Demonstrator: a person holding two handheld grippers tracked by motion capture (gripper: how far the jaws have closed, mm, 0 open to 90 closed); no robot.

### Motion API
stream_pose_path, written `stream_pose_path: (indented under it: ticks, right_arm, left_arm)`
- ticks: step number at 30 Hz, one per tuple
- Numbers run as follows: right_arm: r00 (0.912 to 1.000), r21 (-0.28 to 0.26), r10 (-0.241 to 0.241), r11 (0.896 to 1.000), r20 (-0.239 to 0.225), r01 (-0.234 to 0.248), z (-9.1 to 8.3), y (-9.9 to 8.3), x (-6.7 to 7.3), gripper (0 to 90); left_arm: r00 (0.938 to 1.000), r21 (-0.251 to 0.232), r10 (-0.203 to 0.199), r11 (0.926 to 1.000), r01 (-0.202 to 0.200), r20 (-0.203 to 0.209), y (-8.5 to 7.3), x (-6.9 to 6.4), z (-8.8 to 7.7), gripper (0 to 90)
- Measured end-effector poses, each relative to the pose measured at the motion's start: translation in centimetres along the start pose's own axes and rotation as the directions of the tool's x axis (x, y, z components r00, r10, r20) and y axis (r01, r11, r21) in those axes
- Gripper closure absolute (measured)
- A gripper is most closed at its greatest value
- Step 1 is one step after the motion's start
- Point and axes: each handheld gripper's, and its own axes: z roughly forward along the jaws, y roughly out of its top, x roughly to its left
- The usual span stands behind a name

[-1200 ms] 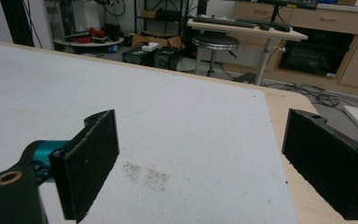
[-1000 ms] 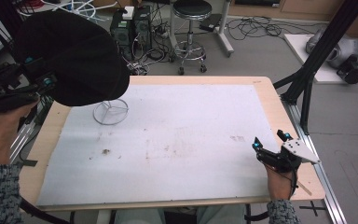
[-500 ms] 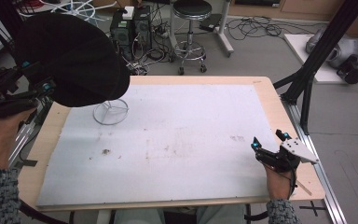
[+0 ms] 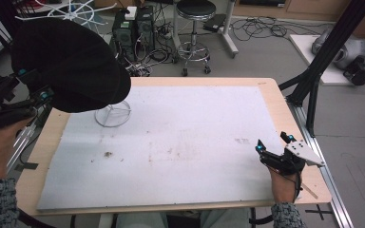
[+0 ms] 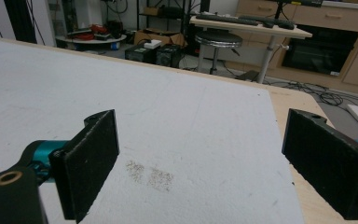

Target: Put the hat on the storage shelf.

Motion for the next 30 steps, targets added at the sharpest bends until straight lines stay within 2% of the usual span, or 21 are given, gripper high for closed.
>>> stream_pose_path:
  ticks: [8,15,22,30]
  right_arm:
    - [1.0,0.005,-0.004,1.0,0.001,0.004,0.1,0.0,-0.1,9.9]
    - [1.0,0.014,0.003,1.0,0.0,-0.003,0.1,0.0,0.0,10.0]
    - [1.0,0.011,-0.006,1.0,-0.001,0.006,0.2,-0.1,-0.1,9.9]
    - [1.0,0.017,-0.002,1.0,-0.006,0.002,0.3,-0.1,0.0,10.0]
  left_arm:
    - [0.9999,-0.002,0.014,0.9999,-0.014,-0.004,0.1,-0.4,0.3,40.8]
    - [1.0,-0.01,0.0,1.0,0.0,0.0,0.4,0.0,0.3,33.3]
    - [0.9998,0.0,0.014,0.9999,-0.014,-0.01,1.0,0.0,0.2,31.8]
    - [0.9987,-0.009,0.018,0.9998,-0.018,-0.048,1.1,-0.1,-0.6,28.9]
